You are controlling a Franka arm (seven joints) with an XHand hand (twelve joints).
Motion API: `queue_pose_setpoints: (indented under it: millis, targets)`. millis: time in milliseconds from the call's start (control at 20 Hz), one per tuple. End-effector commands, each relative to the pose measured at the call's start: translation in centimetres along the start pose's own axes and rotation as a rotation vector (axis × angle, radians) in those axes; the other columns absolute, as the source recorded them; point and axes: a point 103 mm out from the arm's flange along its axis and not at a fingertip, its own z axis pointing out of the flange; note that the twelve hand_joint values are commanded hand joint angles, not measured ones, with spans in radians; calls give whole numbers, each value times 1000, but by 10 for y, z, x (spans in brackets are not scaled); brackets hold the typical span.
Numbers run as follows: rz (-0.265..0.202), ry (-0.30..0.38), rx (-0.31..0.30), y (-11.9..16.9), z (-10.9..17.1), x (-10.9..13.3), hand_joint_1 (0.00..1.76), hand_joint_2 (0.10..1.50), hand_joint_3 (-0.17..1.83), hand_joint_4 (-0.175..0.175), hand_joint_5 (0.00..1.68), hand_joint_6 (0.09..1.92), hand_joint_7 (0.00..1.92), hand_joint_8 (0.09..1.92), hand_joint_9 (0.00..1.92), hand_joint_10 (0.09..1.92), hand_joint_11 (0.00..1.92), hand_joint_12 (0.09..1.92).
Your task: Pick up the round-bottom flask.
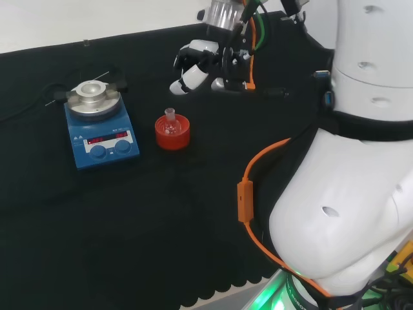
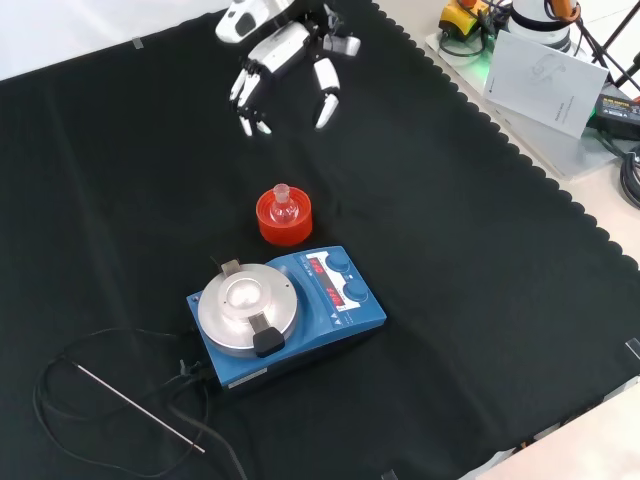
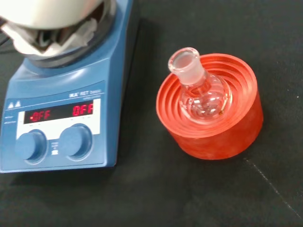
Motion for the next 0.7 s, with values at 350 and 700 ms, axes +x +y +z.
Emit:
queue_pose_setpoints:
  millis: [350,700]
  targets:
    - [-12,58,34,47,16,-7,904,378,861,-171,269,853,694,985,693,949,340,1455]
    - [-30,66,73,57,27,-7,905,377,863,-171,270,856,698,986,699,950,343,1454]
